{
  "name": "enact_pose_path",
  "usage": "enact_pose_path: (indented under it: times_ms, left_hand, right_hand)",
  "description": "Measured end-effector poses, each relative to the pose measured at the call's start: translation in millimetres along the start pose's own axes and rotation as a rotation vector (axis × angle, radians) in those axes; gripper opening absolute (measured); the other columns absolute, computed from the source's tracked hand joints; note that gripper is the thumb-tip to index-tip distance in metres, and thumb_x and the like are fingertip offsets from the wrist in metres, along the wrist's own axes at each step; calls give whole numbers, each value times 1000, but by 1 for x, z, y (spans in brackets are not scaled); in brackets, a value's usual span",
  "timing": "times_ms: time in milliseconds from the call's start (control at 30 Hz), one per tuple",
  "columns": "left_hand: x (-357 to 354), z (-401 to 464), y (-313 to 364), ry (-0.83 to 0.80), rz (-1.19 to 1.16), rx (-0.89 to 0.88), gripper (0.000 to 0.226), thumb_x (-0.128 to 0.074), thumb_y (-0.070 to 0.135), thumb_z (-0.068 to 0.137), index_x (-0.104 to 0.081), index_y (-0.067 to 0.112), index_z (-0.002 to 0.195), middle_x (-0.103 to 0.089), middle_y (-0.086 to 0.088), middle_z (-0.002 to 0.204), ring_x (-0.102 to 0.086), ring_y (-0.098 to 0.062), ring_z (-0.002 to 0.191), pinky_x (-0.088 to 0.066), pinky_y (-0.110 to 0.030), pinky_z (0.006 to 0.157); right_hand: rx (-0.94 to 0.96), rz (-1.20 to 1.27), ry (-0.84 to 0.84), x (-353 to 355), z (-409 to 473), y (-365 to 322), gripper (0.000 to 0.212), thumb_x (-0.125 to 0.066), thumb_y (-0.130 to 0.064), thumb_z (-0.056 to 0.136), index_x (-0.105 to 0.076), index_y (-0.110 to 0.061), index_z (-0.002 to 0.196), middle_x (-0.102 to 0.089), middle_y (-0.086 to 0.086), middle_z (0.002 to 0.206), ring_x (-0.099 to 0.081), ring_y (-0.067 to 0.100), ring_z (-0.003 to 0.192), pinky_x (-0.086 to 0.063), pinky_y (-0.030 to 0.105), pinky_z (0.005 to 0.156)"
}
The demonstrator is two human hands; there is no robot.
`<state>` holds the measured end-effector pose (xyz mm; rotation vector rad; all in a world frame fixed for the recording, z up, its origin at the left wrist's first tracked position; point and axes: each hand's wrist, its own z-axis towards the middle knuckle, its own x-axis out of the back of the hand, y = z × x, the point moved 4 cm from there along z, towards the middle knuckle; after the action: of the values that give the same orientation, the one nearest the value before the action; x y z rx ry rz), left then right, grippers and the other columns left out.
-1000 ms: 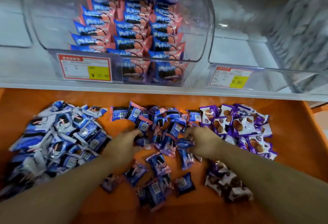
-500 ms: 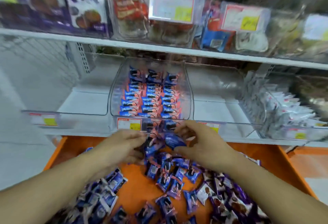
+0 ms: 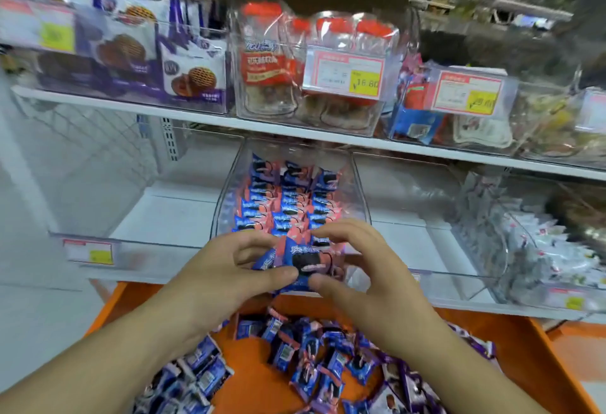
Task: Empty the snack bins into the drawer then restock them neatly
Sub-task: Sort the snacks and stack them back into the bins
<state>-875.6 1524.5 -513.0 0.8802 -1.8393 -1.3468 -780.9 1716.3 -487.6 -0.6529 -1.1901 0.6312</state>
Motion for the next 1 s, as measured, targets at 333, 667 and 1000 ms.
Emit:
enact_pose_path:
  times_ms: [333,667,1000]
  left_hand:
    - [51,36,12,160,266,-176,20,-80,23,90,-71,34,104,-78,18,96,-75,-10,83,-59,-46,90]
    - [99,55,3,365,251,-229,21,-80,32,85,-72,41,102,-73,24,101,-73,-6,73,-58,-38,75]
    - [108,65,0,396,172,-238,20,-81,41,81,-69,41,98,-70,37,98,-71,2,70,-50,-22,65]
  right_hand:
    - [-209,124,176,-8,48,25,32,-84,-17,86,-68,-38,104,-66,8,84,-64,32,71,-53,34,60]
    - [50,-308,160,-78,219,52,33,-86,-20,84,-74,-15,115,-67,0,106,-58,12,93,-39,14,78]
    - [54,-645,245,-108,270,89,24,-76,-39,88,-76,-30,110,-52,1,123,-43,29,125,-38,40,101]
